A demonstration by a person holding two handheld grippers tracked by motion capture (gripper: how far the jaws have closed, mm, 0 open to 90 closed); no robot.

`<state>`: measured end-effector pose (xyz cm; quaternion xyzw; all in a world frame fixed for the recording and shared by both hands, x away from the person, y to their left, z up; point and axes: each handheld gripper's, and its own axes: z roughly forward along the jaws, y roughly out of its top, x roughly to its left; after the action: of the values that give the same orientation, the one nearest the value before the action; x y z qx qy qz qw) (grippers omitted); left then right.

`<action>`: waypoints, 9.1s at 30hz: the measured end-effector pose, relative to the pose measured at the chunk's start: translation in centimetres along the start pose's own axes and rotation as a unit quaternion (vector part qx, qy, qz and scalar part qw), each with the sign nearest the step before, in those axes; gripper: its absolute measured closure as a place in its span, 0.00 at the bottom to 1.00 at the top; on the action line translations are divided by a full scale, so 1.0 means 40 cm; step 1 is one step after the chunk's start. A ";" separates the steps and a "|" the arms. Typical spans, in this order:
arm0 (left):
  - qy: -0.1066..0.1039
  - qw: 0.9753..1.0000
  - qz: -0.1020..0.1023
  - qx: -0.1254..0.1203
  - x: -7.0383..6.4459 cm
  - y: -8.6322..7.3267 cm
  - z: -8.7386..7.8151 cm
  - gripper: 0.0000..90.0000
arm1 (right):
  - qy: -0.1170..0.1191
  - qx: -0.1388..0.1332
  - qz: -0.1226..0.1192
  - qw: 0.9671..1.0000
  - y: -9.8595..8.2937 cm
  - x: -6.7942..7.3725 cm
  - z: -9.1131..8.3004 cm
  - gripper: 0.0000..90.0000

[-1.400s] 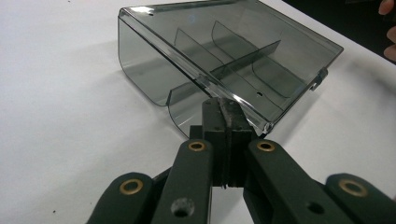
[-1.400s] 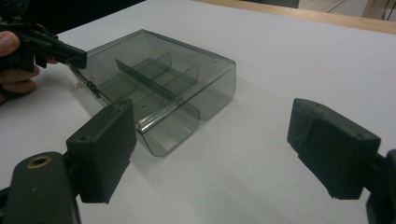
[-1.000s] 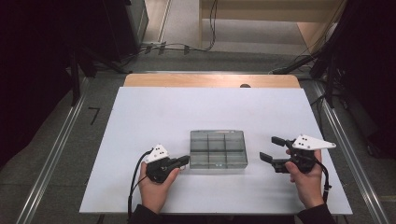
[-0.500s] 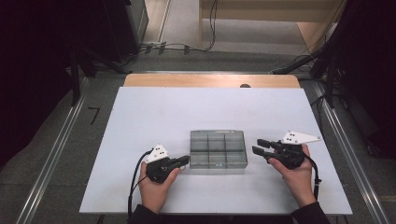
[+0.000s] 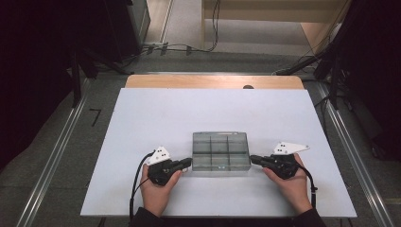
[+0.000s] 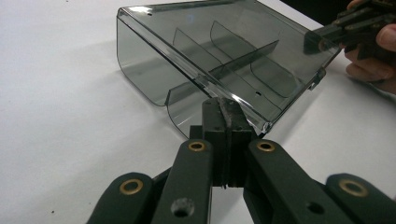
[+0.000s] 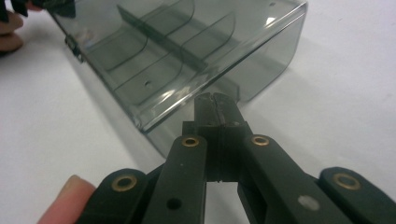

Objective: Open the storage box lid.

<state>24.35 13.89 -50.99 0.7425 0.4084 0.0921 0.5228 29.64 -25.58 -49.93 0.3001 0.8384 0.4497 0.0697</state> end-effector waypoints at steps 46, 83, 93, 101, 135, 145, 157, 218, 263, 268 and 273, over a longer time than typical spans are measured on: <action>-0.033 0.999 -0.007 0.034 0.009 0.003 -0.008 1.00 | 0.037 -0.016 -0.029 0.999 -0.019 0.016 -0.022 0.98; -0.052 0.998 0.006 -0.037 -0.002 0.043 -0.027 1.00 | 0.041 -0.069 -0.024 0.997 0.027 0.033 -0.050 0.98; -0.046 0.998 0.022 -0.043 -0.007 0.081 -0.019 1.00 | 0.033 -0.076 -0.022 0.996 0.055 0.029 -0.061 0.98; -0.048 0.997 0.034 -0.044 0.004 0.122 -0.011 1.00 | 0.032 -0.086 -0.022 0.996 0.090 0.019 -0.062 0.98; -0.030 0.999 -0.004 -0.026 0.093 0.173 0.075 0.06 | 0.017 -0.096 -0.017 0.995 0.164 -0.017 -0.041 0.98; -0.021 0.999 0.014 -0.031 0.099 0.195 0.094 0.41 | 0.013 -0.095 -0.020 0.995 0.181 -0.022 -0.036 0.98; -0.029 0.999 0.020 -0.038 0.105 0.211 0.103 0.62 | 0.004 -0.102 -0.018 0.995 0.187 -0.038 -0.039 0.98; -0.050 0.997 -0.052 -0.038 0.136 0.208 0.127 0.82 | 0.021 -0.101 0.075 0.992 0.163 -0.125 0.065 0.84; -0.029 0.994 -0.102 0.009 0.161 0.172 0.176 0.67 | 0.030 -0.074 0.163 0.983 0.126 -0.158 0.126 0.68; -0.030 0.994 -0.106 0.015 0.162 0.169 0.180 0.64 | 0.036 -0.069 0.171 0.982 0.122 -0.162 0.132 0.65; -0.031 0.993 -0.112 0.020 0.163 0.166 0.184 0.61 | 0.038 -0.063 0.176 0.982 0.120 -0.163 0.138 0.62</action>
<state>36.12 12.52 -50.46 0.7051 0.4743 0.0021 0.5272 39.15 -23.33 -50.34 0.4209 0.7445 0.5177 -0.0237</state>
